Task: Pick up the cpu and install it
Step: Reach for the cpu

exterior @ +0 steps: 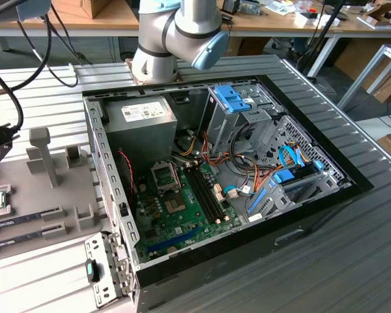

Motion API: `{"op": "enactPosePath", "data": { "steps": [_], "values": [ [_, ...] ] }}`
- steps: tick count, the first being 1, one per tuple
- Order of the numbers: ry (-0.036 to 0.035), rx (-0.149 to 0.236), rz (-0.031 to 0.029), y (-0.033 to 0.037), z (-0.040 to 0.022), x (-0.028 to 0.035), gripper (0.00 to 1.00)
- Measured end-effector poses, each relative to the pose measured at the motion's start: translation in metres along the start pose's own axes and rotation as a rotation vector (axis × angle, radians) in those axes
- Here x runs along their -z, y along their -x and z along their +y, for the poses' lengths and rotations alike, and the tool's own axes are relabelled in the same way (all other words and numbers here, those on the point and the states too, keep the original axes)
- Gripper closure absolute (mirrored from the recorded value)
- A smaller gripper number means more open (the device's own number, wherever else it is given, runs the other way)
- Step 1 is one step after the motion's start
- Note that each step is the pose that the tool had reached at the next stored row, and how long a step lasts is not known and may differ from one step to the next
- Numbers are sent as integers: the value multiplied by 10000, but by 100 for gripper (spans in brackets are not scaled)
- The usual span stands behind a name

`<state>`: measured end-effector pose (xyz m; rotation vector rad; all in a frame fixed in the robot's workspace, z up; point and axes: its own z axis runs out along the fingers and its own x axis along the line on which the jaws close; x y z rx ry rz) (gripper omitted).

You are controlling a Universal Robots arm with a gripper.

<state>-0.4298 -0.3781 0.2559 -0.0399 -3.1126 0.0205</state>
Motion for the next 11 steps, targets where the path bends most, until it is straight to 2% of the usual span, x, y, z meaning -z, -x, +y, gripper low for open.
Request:
{"op": "enactPosePath", "data": {
  "steps": [11],
  "values": [
    [-1,0,2,1,14,-67,89]
  ]
}}
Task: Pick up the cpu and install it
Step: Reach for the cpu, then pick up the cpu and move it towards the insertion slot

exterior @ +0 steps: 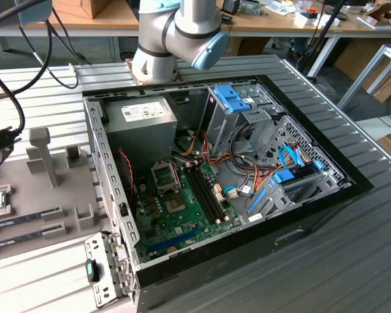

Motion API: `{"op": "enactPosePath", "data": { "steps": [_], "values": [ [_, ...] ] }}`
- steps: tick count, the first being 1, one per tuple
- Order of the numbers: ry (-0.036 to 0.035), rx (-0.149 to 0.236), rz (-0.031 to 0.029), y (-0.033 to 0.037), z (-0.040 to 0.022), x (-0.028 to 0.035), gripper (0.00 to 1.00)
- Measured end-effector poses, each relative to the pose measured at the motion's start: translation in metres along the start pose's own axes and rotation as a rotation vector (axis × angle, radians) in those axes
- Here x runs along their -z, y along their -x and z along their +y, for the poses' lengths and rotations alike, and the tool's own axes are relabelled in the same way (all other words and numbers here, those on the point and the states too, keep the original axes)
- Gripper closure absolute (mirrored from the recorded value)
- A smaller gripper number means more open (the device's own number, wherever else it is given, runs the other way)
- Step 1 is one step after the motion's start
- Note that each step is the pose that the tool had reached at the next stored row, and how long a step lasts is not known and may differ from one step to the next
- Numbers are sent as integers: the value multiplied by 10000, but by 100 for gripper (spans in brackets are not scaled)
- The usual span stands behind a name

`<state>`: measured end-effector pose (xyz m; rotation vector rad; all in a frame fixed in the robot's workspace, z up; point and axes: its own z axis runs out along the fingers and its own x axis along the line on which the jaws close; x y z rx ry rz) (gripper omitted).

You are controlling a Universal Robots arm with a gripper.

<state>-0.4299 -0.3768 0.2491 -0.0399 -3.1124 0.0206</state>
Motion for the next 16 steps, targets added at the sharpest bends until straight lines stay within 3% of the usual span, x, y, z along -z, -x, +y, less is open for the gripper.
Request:
{"op": "enactPosePath", "data": {
  "steps": [14,16],
  "values": [
    [1,0,-2,0,0,-4,89],
    [1,0,-2,1,0,-4,83]
  ]
}}
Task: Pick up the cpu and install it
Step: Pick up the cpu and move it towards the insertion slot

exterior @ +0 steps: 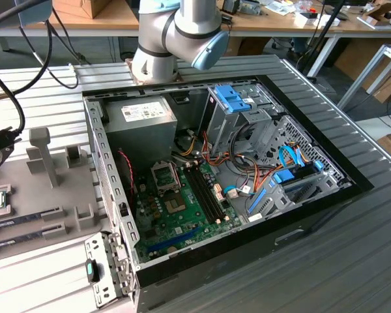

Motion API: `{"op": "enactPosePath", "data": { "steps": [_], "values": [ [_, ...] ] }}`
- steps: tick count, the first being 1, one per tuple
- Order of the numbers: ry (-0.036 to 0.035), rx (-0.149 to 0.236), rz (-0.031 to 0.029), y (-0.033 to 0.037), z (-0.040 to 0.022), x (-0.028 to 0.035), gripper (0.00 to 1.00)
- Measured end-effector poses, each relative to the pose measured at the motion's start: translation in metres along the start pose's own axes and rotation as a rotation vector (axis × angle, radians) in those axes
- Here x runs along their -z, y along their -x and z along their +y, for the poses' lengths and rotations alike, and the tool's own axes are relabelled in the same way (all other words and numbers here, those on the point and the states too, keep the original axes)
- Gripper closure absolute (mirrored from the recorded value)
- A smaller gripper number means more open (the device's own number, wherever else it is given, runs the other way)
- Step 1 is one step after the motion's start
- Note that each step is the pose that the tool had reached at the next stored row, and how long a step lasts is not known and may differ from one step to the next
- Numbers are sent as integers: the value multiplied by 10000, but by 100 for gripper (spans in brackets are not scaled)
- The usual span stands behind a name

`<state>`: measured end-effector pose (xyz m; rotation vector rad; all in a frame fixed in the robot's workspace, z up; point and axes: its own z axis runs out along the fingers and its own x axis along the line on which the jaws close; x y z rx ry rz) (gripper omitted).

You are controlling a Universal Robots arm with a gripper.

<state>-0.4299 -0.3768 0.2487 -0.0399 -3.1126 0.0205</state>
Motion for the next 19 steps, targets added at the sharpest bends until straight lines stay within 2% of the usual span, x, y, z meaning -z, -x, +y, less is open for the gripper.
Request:
{"op": "enactPosePath", "data": {
  "steps": [1,3,4,5,7,9,16,19],
  "values": [
    [0,0,0,0,0,0,71],
    [0,0,0,0,0,-1,71],
    [0,0,1,0,0,0,64],
    [0,0,0,0,0,-1,64],
    [0,0,0,0,0,-1,52],
    [1,0,0,0,0,-4,52],
    [2,0,-1,3,2,-124,52],
    [0,0,3,2,2,-133,52]
  ]
}}
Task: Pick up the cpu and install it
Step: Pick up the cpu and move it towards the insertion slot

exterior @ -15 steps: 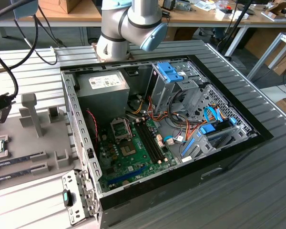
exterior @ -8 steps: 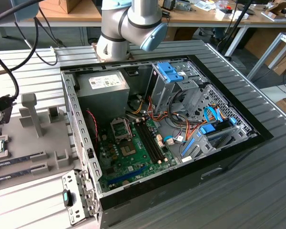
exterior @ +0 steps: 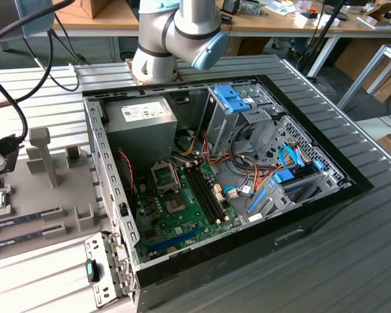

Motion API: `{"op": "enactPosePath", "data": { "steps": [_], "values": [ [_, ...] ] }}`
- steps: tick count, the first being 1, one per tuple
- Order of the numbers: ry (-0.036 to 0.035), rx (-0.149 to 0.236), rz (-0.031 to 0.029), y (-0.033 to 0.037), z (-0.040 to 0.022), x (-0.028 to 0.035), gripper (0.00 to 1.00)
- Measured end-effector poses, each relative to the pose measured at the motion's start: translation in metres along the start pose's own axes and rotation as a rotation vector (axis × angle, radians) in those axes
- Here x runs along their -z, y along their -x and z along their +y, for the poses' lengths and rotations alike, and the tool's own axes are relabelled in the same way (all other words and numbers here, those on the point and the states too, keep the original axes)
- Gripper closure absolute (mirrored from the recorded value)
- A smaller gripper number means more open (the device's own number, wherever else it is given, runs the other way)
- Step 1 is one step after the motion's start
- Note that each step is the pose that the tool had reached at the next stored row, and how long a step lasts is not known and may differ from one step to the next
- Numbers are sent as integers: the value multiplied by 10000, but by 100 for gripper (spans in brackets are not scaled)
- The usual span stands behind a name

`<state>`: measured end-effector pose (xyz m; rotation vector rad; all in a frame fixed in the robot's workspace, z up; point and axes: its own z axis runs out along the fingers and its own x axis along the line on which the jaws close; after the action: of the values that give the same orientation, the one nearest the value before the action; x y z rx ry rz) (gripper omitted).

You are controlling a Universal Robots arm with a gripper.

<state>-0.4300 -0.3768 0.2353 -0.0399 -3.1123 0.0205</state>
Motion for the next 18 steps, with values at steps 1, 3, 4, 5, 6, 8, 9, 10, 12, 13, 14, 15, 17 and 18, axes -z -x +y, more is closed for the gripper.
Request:
{"op": "enactPosePath", "data": {
  "steps": [1,3,4,5,6,8,9,10,12,13,14,15,17,18],
  "values": [
    [0,0,-1,0,0,-1,52],
    [1,0,-2,0,0,-2,52],
    [1,0,-2,0,0,-2,52],
    [1,0,-2,1,0,-2,51],
    [1,0,-1,0,0,-2,45],
    [1,0,-2,0,0,-3,38],
    [1,0,-2,1,0,-3,38],
    [1,0,-3,1,0,-3,38],
    [1,0,-3,1,0,-5,38],
    [1,0,-3,1,0,-6,38],
    [1,1,-3,1,0,-8,38],
    [1,0,-3,1,0,-11,38],
    [1,0,-3,1,0,-16,38],
    [1,0,-3,1,0,-19,38]
  ]
}}
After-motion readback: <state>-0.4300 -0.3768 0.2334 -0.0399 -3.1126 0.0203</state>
